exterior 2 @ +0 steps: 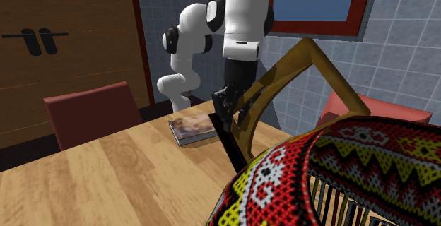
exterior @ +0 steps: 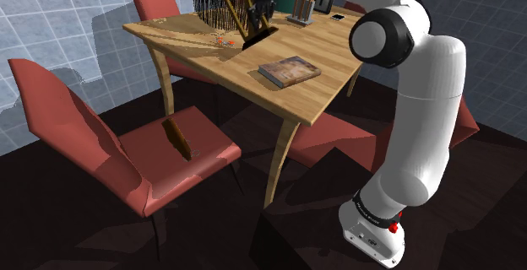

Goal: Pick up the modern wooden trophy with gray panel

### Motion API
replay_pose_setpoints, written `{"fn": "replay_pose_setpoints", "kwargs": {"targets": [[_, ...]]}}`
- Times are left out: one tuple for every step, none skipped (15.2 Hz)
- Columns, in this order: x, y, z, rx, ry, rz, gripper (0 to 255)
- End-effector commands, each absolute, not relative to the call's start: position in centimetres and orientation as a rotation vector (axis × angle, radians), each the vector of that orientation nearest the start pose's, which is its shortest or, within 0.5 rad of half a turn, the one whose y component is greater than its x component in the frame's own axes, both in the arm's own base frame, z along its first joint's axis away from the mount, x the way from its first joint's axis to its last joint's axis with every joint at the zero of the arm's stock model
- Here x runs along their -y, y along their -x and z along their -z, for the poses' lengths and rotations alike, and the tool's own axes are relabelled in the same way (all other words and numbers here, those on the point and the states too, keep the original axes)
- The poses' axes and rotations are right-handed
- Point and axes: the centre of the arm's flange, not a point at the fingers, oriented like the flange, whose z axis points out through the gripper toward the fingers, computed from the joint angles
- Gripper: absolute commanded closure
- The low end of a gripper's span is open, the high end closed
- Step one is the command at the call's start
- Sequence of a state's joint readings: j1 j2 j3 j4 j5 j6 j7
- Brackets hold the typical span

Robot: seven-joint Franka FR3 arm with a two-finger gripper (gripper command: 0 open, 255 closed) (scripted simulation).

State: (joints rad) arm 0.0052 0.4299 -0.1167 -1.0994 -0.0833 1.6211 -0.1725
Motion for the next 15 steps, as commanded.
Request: {"fn": "replay_pose_setpoints", "kwargs": {"targets": [[6.2, -69.1, -55.6, 0.133, 3.274, 0.034, 255], [6.5, -69.5, -55.9, 0.133, 3.275, 0.035, 255], [6.3, -68.6, -54.2, 0.133, 3.274, 0.036, 255], [6.3, -68.6, -54.8, 0.133, 3.274, 0.036, 255], [6.3, -68.6, -55.3, 0.133, 3.274, 0.036, 255], [6.3, -68.6, -55.8, 0.133, 3.274, 0.036, 255], [6.3, -68.6, -56.3, 0.133, 3.274, 0.036, 255], [6.3, -68.6, -56.9, 0.133, 3.274, 0.036, 255], [6.3, -68.6, -57.4, 0.133, 3.274, 0.036, 255], [6.3, -68.6, -57.9, 0.133, 3.274, 0.036, 255], [6.3, -68.6, -58.5, 0.133, 3.274, 0.036, 255], [6.3, -68.6, -59.0, 0.133, 3.274, 0.036, 255], [6.3, -68.6, -59.5, 0.133, 3.274, 0.036, 255], [6.3, -68.6, -60.0, 0.133, 3.274, 0.036, 255], [6.3, -68.6, -60.6, 0.133, 3.274, 0.036, 255]]}}
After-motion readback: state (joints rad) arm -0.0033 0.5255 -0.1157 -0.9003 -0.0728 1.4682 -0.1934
